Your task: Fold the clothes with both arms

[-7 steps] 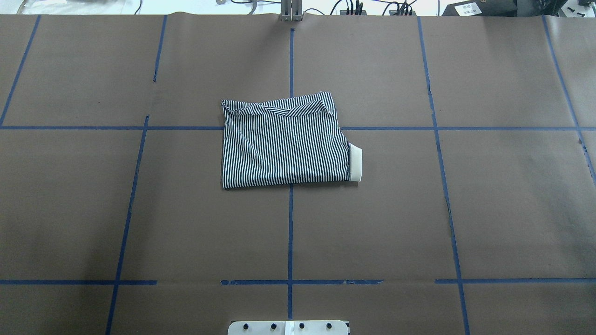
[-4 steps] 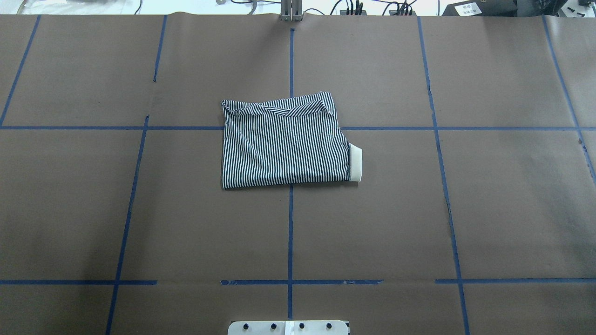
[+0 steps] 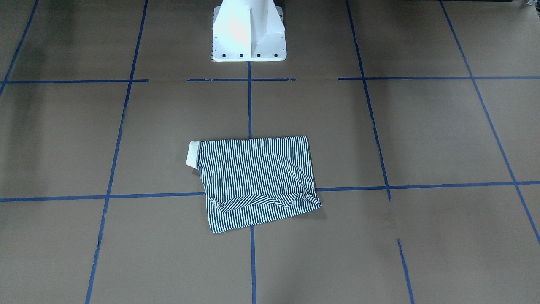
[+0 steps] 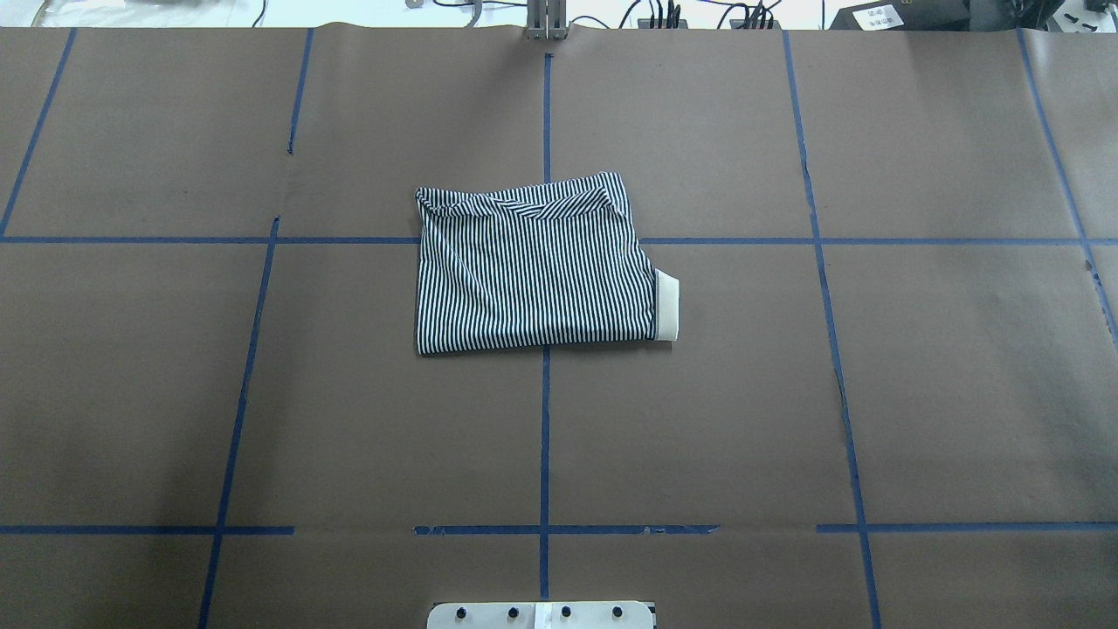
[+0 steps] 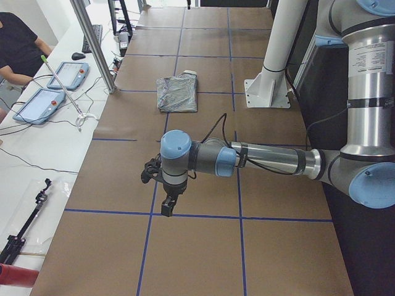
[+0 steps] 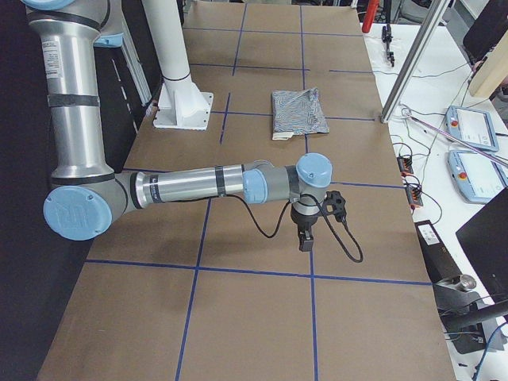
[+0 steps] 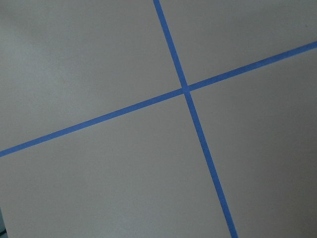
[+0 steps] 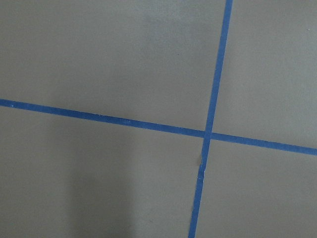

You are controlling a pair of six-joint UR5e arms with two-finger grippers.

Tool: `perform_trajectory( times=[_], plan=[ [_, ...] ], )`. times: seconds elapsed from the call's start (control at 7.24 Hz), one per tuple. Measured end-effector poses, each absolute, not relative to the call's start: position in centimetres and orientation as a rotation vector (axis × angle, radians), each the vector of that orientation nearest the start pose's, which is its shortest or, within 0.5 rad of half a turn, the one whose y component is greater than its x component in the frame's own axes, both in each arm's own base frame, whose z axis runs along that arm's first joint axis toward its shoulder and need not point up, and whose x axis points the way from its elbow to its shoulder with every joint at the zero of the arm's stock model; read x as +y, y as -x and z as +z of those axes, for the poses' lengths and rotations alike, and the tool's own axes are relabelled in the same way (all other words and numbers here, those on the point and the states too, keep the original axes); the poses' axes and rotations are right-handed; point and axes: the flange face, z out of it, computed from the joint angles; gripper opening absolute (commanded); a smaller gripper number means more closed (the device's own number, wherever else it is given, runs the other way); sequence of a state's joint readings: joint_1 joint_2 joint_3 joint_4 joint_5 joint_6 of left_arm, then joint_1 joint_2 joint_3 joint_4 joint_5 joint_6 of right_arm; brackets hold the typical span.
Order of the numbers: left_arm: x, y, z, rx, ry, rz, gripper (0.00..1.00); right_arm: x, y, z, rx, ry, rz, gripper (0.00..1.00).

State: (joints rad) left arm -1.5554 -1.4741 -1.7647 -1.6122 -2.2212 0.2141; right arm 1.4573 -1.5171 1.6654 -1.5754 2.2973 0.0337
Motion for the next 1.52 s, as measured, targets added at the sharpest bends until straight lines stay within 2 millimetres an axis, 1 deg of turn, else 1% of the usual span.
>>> perform_trajectory(
  times=[0.55,0.97,1.52],
  plan=[
    [-45.96,6.58,61.24,0.637,-0.194,0.260,1.00,-52.35,-0.78,58.99,-0.735,-0.077,-0.126,1.00],
    [-45.74,6.56,61.45,0.645,-0.171,0.205,1.00,-52.33,-0.79,59.03,-0.734,-0.075,-0.125,1.00],
    [-45.72,6.56,61.44,0.646,-0.168,0.194,1.00,-52.38,-0.78,58.97,-0.734,-0.076,-0.126,1.00]
  ],
)
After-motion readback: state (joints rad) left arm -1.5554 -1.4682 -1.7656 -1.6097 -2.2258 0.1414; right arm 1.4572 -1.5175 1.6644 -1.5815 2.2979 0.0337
